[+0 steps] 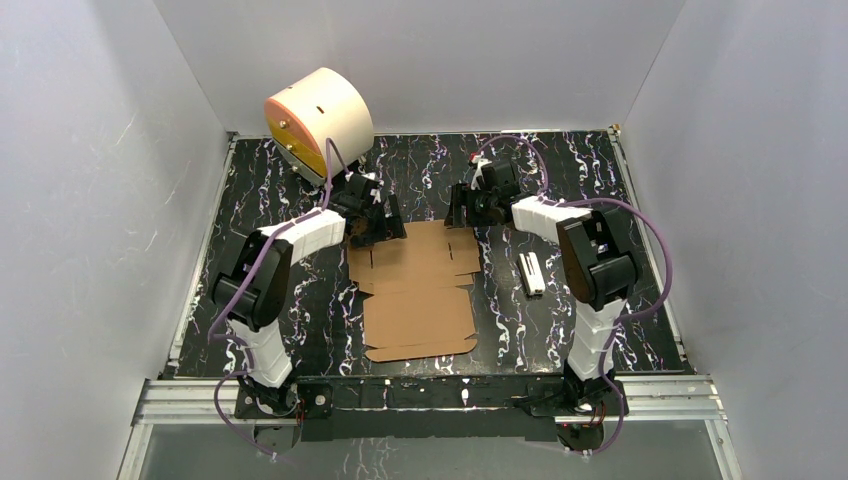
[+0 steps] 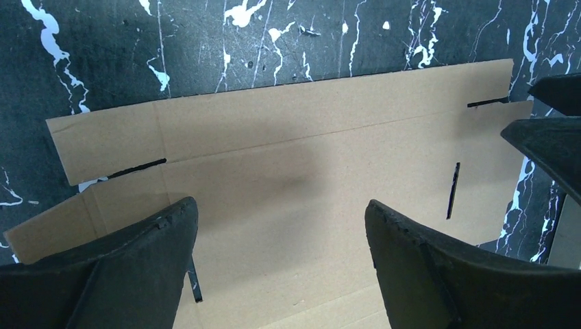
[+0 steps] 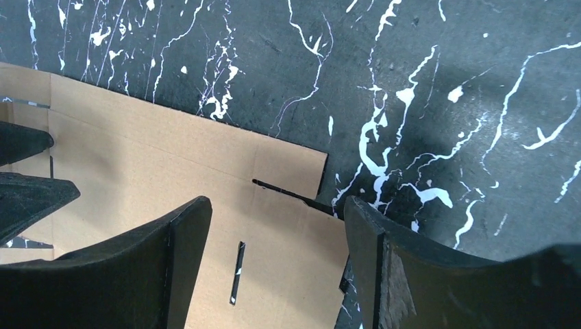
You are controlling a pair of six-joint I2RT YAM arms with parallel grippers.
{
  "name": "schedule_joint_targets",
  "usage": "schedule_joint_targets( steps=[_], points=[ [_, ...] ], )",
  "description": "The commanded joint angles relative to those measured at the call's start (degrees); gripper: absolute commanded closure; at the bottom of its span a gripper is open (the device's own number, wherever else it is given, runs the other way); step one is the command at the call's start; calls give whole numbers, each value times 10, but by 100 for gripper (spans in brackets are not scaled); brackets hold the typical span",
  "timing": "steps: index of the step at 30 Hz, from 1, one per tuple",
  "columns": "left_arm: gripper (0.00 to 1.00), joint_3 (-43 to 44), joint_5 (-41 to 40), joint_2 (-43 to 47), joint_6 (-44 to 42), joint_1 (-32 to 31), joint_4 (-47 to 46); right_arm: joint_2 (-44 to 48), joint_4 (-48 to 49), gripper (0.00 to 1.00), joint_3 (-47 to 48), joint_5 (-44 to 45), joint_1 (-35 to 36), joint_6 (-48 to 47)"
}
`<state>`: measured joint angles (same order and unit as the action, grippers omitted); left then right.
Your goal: Fold the paper box
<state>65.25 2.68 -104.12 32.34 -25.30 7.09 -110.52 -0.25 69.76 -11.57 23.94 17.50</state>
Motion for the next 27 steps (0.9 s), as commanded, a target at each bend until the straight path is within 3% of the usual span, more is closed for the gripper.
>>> schedule_joint_targets(
  steps=[1, 15, 27],
  points=[
    [12, 20, 18, -1, -9, 1, 11, -12, 13, 21, 29, -28, -5, 19],
    [15, 11, 26, -28, -7, 1, 16, -36, 29, 26, 37, -87, -5, 48],
    [16, 8, 28, -39, -6, 1, 20, 11, 69, 33, 24, -131, -5, 61]
  ],
)
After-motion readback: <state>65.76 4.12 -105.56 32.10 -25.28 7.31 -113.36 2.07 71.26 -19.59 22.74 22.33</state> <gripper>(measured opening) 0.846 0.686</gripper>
